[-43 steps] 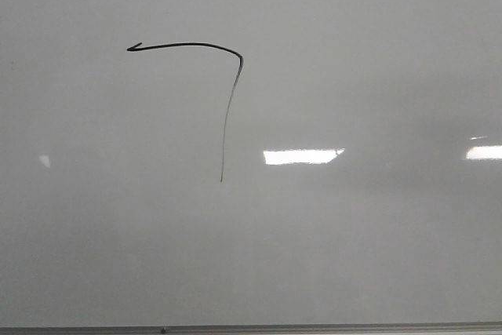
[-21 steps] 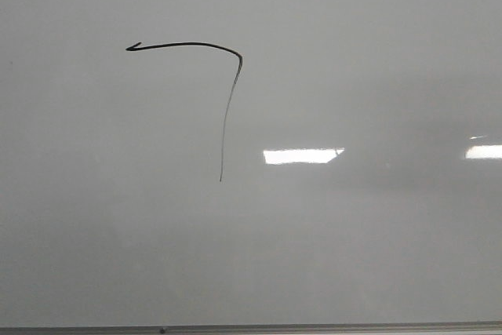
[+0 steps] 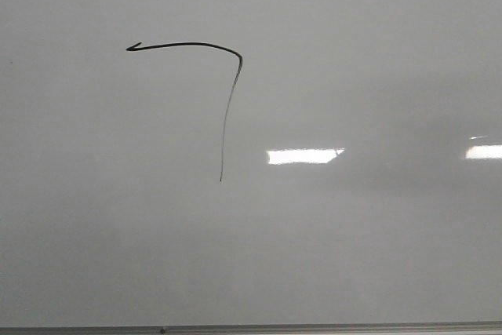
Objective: Write number 7 on whiteboard
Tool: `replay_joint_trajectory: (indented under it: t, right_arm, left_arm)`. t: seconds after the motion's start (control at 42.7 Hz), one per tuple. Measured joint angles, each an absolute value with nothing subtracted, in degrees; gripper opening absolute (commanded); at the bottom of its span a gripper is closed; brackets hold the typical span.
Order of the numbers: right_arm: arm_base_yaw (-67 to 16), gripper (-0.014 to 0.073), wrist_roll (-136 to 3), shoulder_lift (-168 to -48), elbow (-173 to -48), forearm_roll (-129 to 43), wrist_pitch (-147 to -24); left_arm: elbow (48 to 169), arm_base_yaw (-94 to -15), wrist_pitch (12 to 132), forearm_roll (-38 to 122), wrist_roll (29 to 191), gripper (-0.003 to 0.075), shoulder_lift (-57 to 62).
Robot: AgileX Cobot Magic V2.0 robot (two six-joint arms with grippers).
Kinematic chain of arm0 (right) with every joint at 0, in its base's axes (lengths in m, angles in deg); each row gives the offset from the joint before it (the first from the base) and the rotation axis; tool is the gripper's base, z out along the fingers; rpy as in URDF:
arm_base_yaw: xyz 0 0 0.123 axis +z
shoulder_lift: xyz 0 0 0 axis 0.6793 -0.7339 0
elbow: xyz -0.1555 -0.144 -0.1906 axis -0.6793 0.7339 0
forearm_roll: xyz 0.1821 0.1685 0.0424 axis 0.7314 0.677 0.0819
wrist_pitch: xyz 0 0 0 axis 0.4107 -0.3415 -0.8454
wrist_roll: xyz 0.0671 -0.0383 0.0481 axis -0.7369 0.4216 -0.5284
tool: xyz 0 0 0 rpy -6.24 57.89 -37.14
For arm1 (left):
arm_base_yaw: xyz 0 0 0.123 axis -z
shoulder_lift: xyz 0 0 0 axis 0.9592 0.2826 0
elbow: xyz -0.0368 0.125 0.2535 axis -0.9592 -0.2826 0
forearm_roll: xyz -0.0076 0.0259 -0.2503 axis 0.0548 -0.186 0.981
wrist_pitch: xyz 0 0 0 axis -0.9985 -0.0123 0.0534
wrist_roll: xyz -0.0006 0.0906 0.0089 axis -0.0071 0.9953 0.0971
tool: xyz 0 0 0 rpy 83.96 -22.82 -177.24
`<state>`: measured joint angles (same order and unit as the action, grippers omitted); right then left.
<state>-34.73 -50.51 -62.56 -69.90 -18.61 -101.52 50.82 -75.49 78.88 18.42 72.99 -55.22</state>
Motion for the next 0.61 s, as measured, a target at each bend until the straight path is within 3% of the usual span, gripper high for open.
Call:
replay_joint_trajectory:
  t: [0.211, 0.398, 0.609]
  right_arm:
    - [-34.73, -0.0069, -50.51, -62.56, -69.78, -18.61, -100.72]
    - [-35.12, -0.0069, -51.97, -61.22, -66.77, -22.05, -92.92]
    - [-38.78, -0.0069, -73.4, -57.59, -59.29, -40.03, -85.89]
  left_arm:
    - [50.82, -75.49, 78.88, 18.42, 72.99, -0.002, -55.22]
    - [50.82, -75.49, 78.88, 18.42, 72.99, -0.002, -55.22]
    - [50.82, -75.49, 78.88, 18.42, 72.99, -0.002, -55.22]
